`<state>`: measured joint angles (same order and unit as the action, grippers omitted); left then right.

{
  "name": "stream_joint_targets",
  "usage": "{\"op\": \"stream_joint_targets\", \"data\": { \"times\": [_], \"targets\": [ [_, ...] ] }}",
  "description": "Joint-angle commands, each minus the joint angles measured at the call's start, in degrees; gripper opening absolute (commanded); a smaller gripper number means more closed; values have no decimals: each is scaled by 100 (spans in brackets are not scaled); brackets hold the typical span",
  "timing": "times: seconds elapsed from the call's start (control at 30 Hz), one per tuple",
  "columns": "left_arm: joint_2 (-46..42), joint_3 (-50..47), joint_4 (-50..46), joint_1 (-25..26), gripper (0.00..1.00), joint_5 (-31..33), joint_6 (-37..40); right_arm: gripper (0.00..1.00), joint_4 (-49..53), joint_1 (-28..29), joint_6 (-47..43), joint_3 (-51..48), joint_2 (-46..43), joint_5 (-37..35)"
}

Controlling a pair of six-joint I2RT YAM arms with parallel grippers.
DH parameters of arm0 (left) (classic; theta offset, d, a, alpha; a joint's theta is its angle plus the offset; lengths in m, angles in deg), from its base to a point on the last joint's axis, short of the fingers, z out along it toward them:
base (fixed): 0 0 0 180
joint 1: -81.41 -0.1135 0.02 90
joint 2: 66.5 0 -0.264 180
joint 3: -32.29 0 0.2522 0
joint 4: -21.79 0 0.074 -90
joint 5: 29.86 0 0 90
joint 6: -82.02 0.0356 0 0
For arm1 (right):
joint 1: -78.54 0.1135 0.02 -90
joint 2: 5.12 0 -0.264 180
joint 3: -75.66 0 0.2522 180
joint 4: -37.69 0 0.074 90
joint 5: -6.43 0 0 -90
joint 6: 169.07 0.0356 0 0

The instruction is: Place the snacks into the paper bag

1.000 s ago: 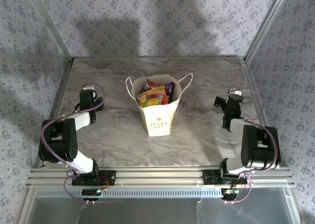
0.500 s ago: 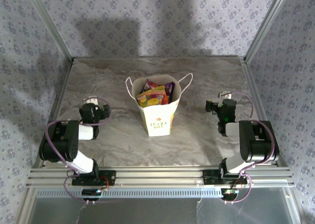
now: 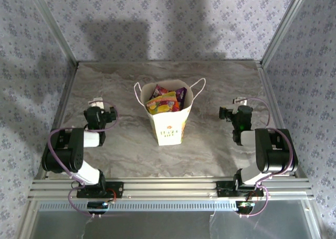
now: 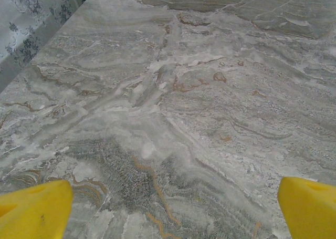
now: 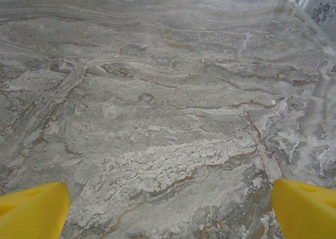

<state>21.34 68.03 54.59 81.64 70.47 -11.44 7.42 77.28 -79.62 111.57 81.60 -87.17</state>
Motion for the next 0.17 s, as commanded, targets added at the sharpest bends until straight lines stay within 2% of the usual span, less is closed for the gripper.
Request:
{"op": "stream_joint_targets", "data": {
  "times": [0.0, 0.13],
  "targets": [
    [-2, 70, 204, -23, 100, 37, 7, 100, -139, -50, -74, 67, 43, 60],
    [-3, 66, 204, -23, 100, 35, 8, 100, -150, -43, -78, 54, 40, 57]
  ]
}}
